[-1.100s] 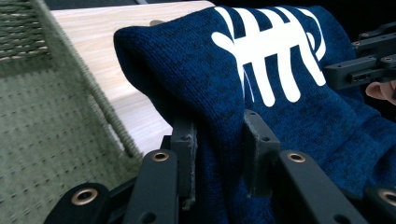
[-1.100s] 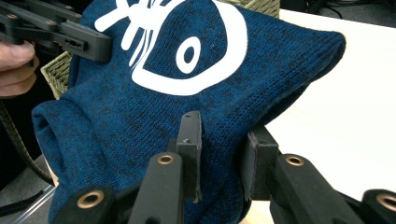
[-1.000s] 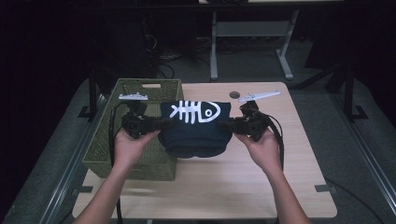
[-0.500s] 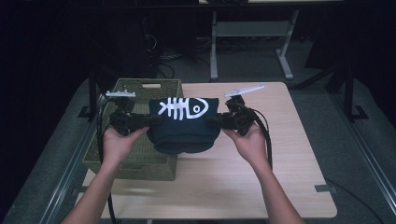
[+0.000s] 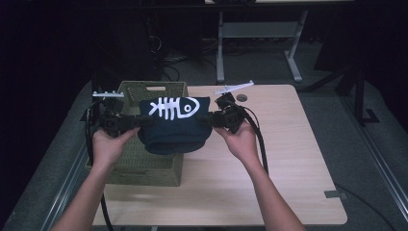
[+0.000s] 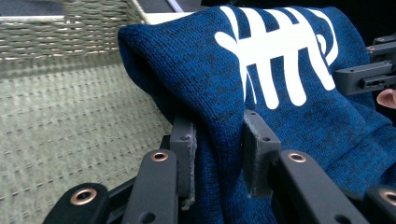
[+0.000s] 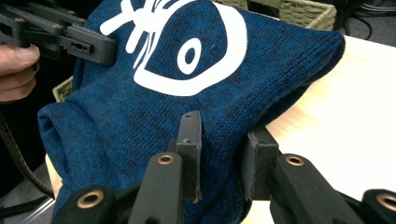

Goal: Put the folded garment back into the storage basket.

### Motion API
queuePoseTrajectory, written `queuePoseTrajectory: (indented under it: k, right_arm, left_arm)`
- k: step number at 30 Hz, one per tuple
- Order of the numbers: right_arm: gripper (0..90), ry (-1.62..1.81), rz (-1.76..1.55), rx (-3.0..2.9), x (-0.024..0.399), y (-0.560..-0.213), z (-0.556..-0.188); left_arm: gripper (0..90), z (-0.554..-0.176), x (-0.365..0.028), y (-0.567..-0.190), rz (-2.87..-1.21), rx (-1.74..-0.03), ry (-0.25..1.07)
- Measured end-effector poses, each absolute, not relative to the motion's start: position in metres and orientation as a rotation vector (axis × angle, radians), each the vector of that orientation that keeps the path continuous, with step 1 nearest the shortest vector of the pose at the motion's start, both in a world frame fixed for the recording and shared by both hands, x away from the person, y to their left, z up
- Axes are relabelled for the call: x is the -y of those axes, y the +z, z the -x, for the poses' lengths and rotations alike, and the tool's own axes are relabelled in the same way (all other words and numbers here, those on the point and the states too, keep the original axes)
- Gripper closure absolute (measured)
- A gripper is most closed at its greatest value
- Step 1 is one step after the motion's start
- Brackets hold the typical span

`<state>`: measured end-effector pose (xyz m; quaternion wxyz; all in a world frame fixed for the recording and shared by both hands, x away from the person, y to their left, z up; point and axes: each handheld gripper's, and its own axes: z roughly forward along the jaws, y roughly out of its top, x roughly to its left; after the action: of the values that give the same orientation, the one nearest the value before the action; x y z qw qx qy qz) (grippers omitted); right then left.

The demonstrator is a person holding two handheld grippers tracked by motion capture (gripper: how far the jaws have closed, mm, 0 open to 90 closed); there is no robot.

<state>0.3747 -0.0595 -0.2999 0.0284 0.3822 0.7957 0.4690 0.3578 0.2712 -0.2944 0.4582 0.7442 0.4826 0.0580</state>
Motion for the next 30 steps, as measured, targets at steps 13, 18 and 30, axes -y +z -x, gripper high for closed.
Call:
queuePoseTrajectory:
  k: [13,18,30]
  right_arm:
    - [71.8,1.480,-1.152,-2.478,0.033,-0.304,-0.385]
    - [71.7,1.492,-1.150,-2.484,0.026,-0.303,-0.389]
    - [71.7,1.518,-1.139,-2.498,0.004,-0.309,-0.395]
  left_arm:
    - [69.2,-0.359,-0.298,-0.294,-1.823,-1.234,0.170]
    - [69.2,-0.360,-0.305,-0.293,-1.814,-1.243,0.175]
    - [69.0,-0.362,-0.326,-0.295,-1.809,-1.278,0.183]
